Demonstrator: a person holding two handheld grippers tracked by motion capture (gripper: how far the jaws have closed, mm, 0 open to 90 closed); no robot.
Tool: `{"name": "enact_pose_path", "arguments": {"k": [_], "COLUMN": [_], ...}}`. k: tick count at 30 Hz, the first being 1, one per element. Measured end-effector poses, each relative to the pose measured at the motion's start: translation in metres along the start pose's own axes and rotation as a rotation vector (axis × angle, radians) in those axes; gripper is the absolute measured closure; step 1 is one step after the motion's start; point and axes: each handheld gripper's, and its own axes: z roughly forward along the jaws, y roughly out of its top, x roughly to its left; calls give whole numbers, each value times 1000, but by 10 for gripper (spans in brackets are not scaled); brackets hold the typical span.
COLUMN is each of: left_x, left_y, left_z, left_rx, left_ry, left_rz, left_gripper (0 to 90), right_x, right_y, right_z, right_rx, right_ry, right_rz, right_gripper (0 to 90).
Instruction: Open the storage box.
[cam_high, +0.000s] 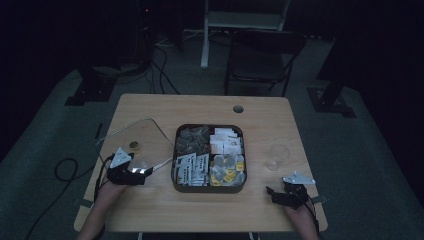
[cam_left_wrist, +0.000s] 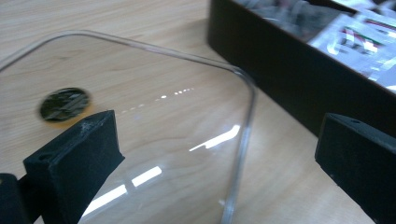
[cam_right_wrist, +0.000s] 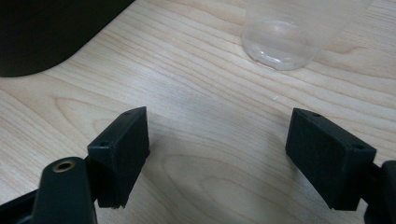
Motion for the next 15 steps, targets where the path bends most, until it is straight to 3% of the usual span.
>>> {"name": "enact_pose_path", "arguments": {"k": [10, 15], "left_x": [-26, -37], "left_y": [-5, -8], "left_z": [3, 7], "left_rx": [13, 52], "left_ry": [-67, -135], "left_rz": [84, 101], "left_gripper": [7, 7], "right_x": [0, 0], "right_y": [0, 0], "right_z": [0, 0], "right_rx": [-1, 0], "right_ry": [1, 1], "right_rz": [1, 2], "right_gripper": [210, 210]}}
